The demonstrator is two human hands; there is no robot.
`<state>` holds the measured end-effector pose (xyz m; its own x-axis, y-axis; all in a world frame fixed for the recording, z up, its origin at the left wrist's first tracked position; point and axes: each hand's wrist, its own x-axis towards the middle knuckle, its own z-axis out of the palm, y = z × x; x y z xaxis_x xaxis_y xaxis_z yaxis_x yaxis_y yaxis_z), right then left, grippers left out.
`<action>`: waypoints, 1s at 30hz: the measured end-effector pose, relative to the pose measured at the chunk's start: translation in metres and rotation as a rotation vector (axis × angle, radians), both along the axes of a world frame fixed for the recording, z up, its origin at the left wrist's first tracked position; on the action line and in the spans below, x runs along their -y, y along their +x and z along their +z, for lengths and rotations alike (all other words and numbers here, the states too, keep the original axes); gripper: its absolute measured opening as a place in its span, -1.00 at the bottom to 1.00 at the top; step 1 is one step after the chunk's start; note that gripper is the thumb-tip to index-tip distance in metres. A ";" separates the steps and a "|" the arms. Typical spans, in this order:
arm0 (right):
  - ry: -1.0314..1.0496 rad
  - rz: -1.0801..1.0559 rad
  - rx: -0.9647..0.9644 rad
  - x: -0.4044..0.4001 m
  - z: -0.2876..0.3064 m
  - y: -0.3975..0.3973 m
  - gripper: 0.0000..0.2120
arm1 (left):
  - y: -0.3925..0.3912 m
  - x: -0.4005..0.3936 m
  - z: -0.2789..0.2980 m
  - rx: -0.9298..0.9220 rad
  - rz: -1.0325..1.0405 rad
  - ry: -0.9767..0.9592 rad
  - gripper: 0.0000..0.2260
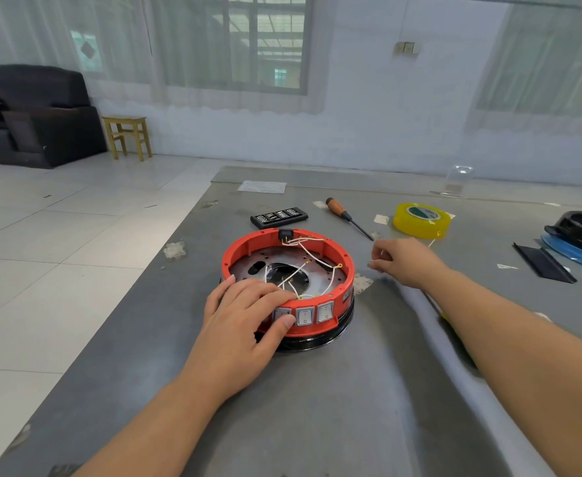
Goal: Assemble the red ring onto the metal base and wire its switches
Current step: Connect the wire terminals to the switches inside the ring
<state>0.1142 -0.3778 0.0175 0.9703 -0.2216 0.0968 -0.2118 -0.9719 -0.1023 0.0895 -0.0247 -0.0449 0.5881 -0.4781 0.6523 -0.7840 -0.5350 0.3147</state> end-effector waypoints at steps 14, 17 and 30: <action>0.354 0.376 0.376 -0.136 0.040 -0.088 -0.92 | -0.029 -0.007 0.015 -0.116 0.072 -0.257 -0.70; 0.205 0.447 0.403 -0.160 0.030 -0.091 -0.89 | -0.032 -0.006 0.019 -0.166 0.080 -0.292 -0.67; 0.122 0.474 0.703 -0.187 -0.006 -0.080 -0.86 | -0.027 -0.004 0.017 -0.304 0.122 -0.367 -0.95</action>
<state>0.0338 -0.1911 0.0117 0.6863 0.1441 0.7129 0.3659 -0.9155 -0.1672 0.0623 -0.0211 -0.0278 0.8153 -0.1648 0.5551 -0.5662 -0.4279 0.7045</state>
